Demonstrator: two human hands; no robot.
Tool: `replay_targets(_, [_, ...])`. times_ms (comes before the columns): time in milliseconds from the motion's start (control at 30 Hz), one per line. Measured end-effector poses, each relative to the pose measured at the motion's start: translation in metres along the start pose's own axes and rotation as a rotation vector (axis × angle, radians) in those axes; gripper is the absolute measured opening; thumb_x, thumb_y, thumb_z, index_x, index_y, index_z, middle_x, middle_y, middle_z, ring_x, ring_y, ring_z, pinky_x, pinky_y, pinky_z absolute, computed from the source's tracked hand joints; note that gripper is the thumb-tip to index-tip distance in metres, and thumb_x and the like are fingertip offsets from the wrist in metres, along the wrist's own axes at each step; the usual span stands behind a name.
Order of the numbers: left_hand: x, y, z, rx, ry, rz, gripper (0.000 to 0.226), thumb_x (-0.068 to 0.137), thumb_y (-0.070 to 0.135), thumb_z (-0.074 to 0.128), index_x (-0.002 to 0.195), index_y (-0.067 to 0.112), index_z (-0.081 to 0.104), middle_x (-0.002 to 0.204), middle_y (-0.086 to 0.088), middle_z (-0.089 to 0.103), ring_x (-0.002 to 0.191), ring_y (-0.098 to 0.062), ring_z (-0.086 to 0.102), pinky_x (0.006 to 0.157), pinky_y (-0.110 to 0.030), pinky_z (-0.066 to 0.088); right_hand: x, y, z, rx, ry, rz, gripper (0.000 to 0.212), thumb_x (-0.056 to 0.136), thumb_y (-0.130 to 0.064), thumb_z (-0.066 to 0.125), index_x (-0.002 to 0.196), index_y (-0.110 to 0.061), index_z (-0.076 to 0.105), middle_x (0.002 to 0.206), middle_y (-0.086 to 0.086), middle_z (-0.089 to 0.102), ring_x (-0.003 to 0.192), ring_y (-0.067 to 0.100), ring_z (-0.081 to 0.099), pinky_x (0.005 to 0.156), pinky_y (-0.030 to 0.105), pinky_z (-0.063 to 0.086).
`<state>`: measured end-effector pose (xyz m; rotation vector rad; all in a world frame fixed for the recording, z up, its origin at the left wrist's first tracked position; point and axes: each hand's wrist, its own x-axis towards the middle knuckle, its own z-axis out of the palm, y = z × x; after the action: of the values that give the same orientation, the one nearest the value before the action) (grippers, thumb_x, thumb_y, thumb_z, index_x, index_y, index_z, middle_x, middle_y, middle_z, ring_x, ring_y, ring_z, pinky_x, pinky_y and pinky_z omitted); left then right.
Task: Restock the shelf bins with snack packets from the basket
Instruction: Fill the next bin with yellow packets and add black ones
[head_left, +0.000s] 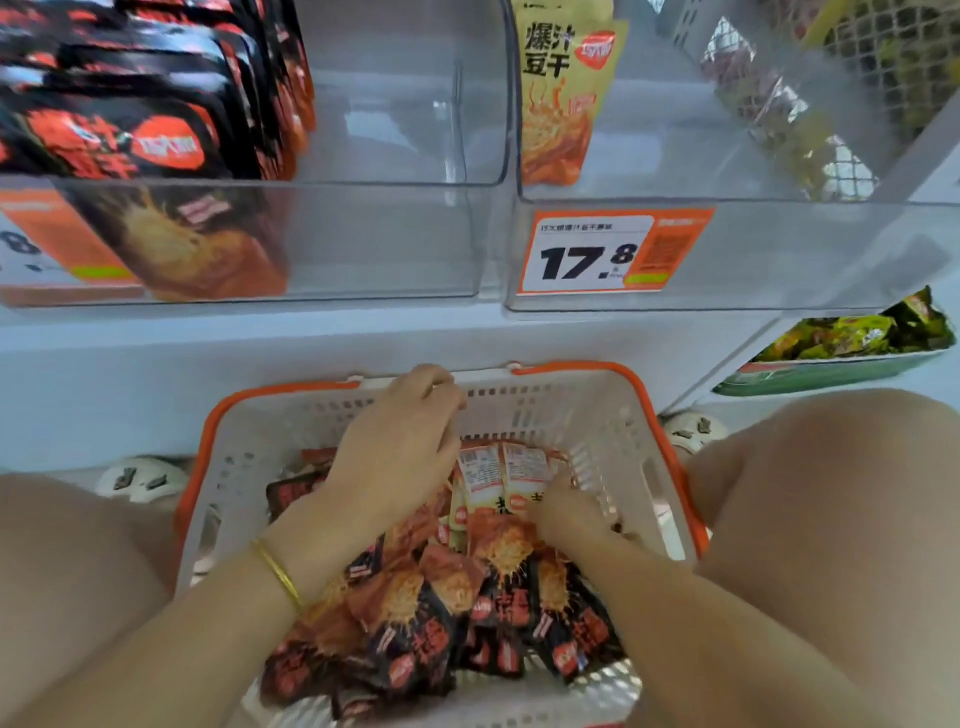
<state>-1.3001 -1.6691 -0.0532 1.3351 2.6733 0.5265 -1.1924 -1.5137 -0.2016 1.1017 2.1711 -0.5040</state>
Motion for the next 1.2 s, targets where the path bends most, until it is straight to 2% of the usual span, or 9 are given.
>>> replay_targets(167, [0.004,0.002,0.007,-0.025,-0.060,0.002,0.030,0.093,0.018,0.043,0.119,0.016,0.057,0.127,0.004,0.044,0.111,-0.012,0.047,0.084,-0.030,0.050,-0.007,-0.008,0.013,-0.149,0.125,-0.080,0.054,0.091,-0.006,0.047,0.141,-0.005,0.028,0.122,0.015,0.059,0.109,0.031,0.059,0.082,0.037,0.051])
replay_targets(300, [0.003,0.005,0.010,-0.063,-0.106,0.012,0.028,0.096,0.020,0.042,0.121,0.018,0.054,0.126,0.005,0.044,0.091,-0.006,0.044,0.074,-0.021,0.042,-0.023,-0.021,-0.040,-0.119,0.085,-0.145,0.032,0.094,-0.003,0.044,0.125,-0.004,0.052,0.123,0.013,0.059,0.113,0.029,0.058,0.088,0.035,0.048])
replay_targets(533, [0.005,0.008,-0.001,-0.222,-0.235,-0.057,0.061,0.092,0.030,0.057,0.146,0.021,0.029,0.147,0.000,0.036,0.132,-0.016,0.036,0.105,-0.027,0.031,-0.091,-0.034,-0.142,-0.032,-0.050,-0.483,0.023,0.088,-0.007,0.052,0.105,-0.007,0.067,0.097,0.008,0.065,0.073,0.014,0.051,0.055,0.021,0.036])
replay_targets(633, [0.004,0.010,-0.014,-0.323,-0.343,-0.064,0.066,0.088,0.033,0.064,0.145,0.025,0.032,0.140,0.005,0.047,0.116,-0.008,0.049,0.089,-0.020,0.038,-0.114,-0.032,-0.155,0.014,-0.062,-0.598,0.019,0.085,-0.012,0.060,0.099,-0.005,0.069,0.080,0.009,0.061,0.071,0.014,0.051,0.055,0.024,0.035])
replay_targets(767, [0.003,0.011,-0.031,-0.440,-0.329,-0.092,0.036,0.084,0.025,0.069,0.118,0.026,0.057,0.103,0.010,0.058,0.089,-0.006,0.052,0.072,-0.020,0.038,-0.133,-0.026,-0.163,0.332,-0.031,-0.656,0.010,0.083,-0.014,0.070,0.093,-0.013,0.071,0.080,-0.005,0.065,0.081,0.012,0.061,0.081,0.029,0.050])
replay_targets(867, [-0.001,0.016,-0.057,-0.733,-0.281,-0.129,0.014,0.082,0.009,0.069,0.085,0.019,0.060,0.074,0.009,0.056,0.067,-0.003,0.054,0.061,-0.017,0.043,-0.141,-0.007,-0.176,0.693,0.064,-0.564,0.017,0.089,-0.029,0.063,0.093,-0.013,0.069,0.087,0.000,0.069,0.077,0.011,0.064,0.069,0.027,0.052])
replay_targets(967, [-0.005,0.024,-0.088,-0.965,-0.224,-0.166,0.011,0.083,0.000,0.065,0.085,0.009,0.058,0.069,0.006,0.058,0.061,-0.001,0.058,0.058,-0.014,0.048,-0.152,0.013,-0.187,1.234,-0.109,-0.412,0.041,0.091,-0.046,0.051,0.096,-0.007,0.064,0.083,0.010,0.069,0.065,0.019,0.066,0.054,0.026,0.053])
replay_targets(1100, [0.000,0.037,-0.116,-1.047,-0.100,-0.176,0.015,0.083,-0.001,0.064,0.082,0.012,0.057,0.078,0.001,0.061,0.063,-0.004,0.062,0.058,-0.018,0.054,-0.170,0.015,-0.179,1.537,-0.406,-0.647,0.069,0.079,-0.060,0.044,0.127,-0.013,0.057,0.122,0.013,0.064,0.110,0.028,0.063,0.088,0.040,0.055])
replay_targets(1200, [0.011,0.045,-0.130,-1.115,-0.037,-0.180,0.013,0.082,-0.002,0.063,0.082,0.009,0.055,0.078,-0.003,0.061,0.063,-0.007,0.064,0.058,-0.019,0.055,-0.190,0.006,-0.190,1.734,-0.419,-0.868,0.083,0.069,-0.065,0.056,0.133,-0.012,0.053,0.129,0.012,0.060,0.119,0.029,0.058,0.093,0.043,0.052])
